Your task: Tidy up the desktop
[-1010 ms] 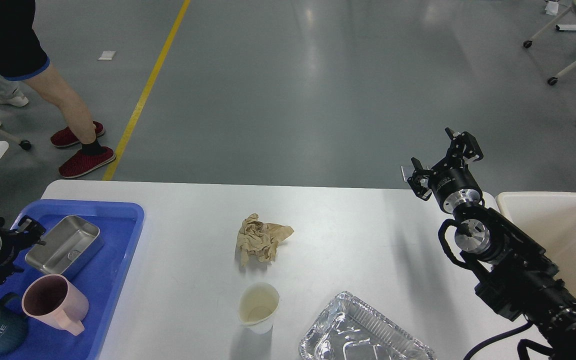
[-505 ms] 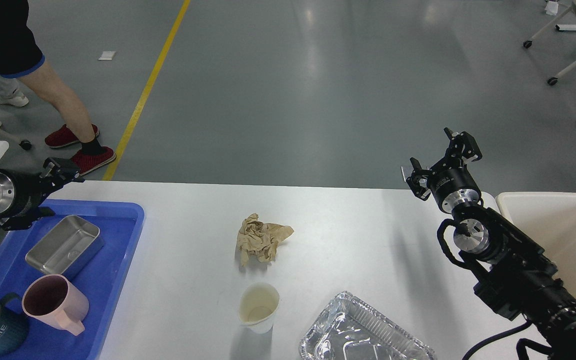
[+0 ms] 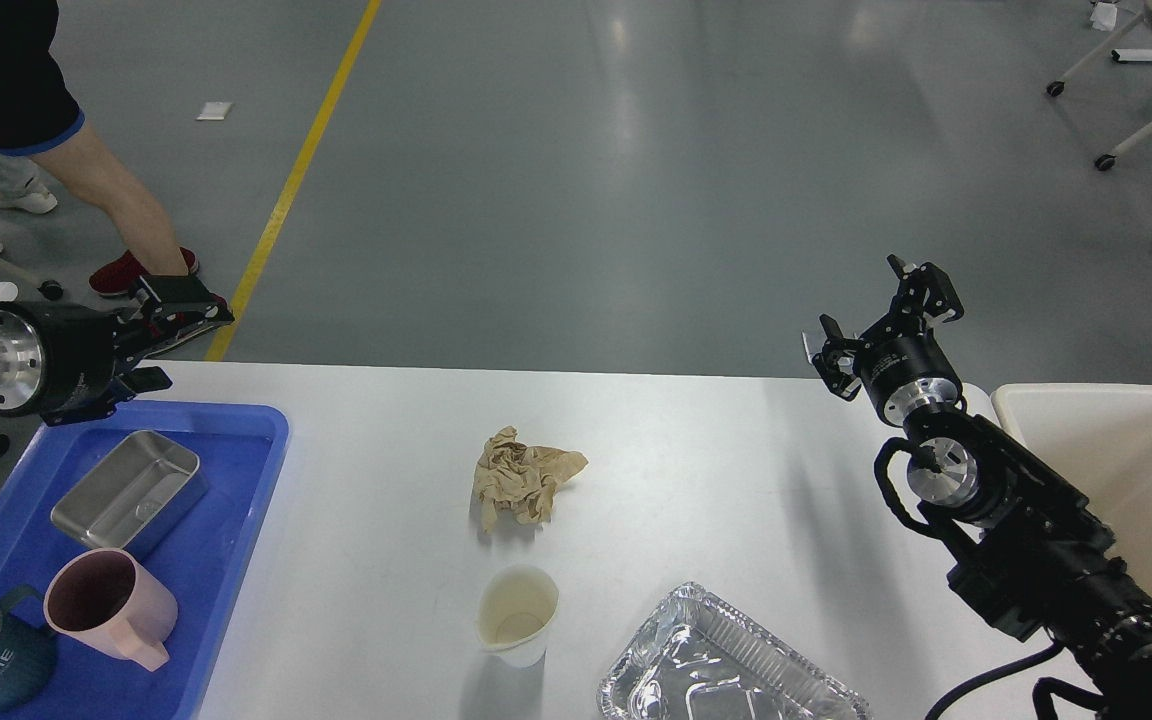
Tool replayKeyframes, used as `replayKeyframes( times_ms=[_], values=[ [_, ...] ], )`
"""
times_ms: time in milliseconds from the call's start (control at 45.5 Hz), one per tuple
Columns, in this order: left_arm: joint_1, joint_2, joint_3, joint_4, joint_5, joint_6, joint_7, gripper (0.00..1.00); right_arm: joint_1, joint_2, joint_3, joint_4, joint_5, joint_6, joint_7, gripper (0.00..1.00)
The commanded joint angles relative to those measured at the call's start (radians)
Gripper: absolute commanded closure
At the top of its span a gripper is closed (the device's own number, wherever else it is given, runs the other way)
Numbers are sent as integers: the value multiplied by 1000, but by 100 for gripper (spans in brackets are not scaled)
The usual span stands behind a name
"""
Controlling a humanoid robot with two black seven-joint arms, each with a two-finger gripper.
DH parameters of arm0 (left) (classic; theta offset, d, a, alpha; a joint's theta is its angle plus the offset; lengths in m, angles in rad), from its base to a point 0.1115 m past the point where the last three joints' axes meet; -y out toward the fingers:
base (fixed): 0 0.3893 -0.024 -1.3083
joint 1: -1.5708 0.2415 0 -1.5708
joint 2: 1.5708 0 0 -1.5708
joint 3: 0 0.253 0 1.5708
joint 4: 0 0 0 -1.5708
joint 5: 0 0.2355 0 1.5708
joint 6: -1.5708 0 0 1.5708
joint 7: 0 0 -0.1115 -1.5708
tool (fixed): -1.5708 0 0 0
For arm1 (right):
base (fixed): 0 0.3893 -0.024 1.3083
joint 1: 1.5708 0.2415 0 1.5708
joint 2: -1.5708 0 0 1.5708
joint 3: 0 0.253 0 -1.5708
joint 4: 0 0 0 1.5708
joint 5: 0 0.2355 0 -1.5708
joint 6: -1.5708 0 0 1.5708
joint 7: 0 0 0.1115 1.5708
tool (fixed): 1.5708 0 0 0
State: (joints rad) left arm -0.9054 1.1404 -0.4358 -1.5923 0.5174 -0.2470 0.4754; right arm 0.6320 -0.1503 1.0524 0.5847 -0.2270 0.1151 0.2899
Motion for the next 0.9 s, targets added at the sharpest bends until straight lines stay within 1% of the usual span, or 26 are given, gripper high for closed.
replayKeyframes(
  times_ms=[0, 88, 242, 285, 329, 417, 527, 593, 747, 856, 878],
  values=[
    [5, 19, -40, -23, 0, -28, -15, 7, 0, 0, 0, -2, 0, 0, 0, 0],
    [8, 19, -55, -25, 1, -63, -64, 7, 0, 0, 0, 0, 0, 0, 0, 0],
    [25, 16, -57, -17, 3, -68, -234, 7, 0, 0, 0, 0, 0, 0, 0, 0],
    [33, 12, -57, -14, 3, -66, -270, 7, 0, -2, 0, 0, 0, 0, 0, 0],
    [40, 10, -57, -12, 3, -66, -293, 7, 0, -2, 0, 0, 0, 0, 0, 0],
    [51, -1, -57, -9, 1, -63, -307, 7, 0, -2, 0, 0, 0, 0, 0, 0],
    [62, -36, -57, 12, -7, -52, -305, 7, 0, -2, 0, 0, 0, 0, 0, 0],
    [72, -82, -57, 44, -13, -32, -305, 7, 0, 0, 0, 0, 0, 0, 0, 0],
    [108, -182, -55, 121, -13, 63, -291, 7, 0, 0, 0, 0, 0, 0, 0, 0],
    [125, -251, -57, 176, -10, 69, -294, 5, 0, -2, 0, 0, 0, 0, 0, 0],
    [125, -266, -57, 184, -10, 69, -300, 5, 0, -2, 0, 1, 0, 0, 0, 0]
  ],
)
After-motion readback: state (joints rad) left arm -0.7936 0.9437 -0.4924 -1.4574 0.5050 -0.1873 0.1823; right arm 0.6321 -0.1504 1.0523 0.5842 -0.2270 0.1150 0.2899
